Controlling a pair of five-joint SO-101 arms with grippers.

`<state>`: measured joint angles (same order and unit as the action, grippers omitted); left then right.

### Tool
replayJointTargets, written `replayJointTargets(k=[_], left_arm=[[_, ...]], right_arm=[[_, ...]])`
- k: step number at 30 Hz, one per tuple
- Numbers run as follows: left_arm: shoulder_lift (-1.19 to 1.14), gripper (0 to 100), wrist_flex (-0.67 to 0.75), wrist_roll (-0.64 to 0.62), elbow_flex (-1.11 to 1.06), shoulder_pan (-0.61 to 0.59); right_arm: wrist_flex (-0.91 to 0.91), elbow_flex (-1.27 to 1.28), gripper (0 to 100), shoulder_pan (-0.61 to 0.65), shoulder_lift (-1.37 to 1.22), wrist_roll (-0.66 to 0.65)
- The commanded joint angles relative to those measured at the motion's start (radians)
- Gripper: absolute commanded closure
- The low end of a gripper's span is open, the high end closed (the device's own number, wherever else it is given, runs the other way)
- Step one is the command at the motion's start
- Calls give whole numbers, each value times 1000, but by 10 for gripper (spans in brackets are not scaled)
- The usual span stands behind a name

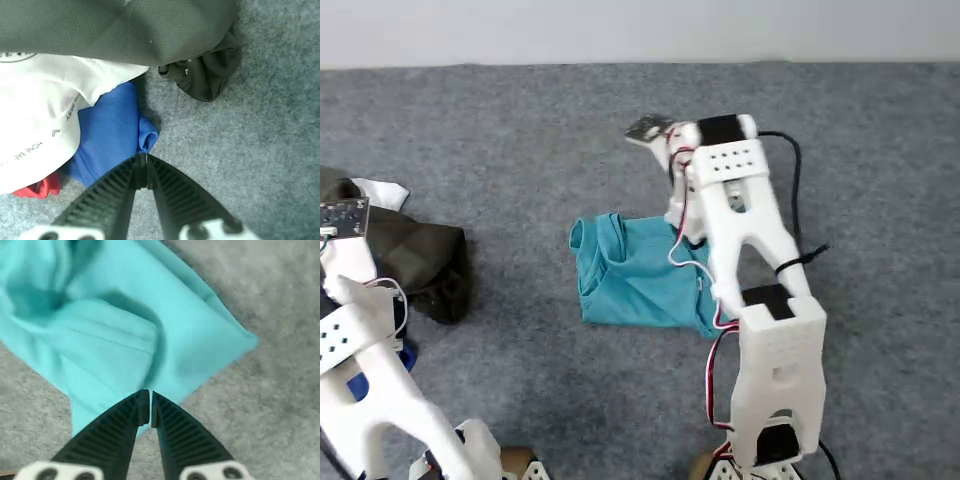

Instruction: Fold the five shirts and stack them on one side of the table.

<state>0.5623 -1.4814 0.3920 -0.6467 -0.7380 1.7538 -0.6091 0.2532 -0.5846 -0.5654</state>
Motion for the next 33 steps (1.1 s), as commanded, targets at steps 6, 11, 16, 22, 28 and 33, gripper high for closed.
replayJointTargets(k=[6,11,16,22,28,33], left_arm=[[31,992,-2,0,33,6],[31,992,-2,0,33,6],[31,992,-2,0,31,5],[31,992,-2,0,33,5],[31,992,-2,0,31,5],[31,992,-2,0,30,5]], right_arm=[[42,-5,988,110,-73,11],[44,-5,988,260,-81,12],[45,-3,988,395,4,44],[45,160,988,538,148,41],[41,227,988,527,303,40],[41,227,987,397,335,40]])
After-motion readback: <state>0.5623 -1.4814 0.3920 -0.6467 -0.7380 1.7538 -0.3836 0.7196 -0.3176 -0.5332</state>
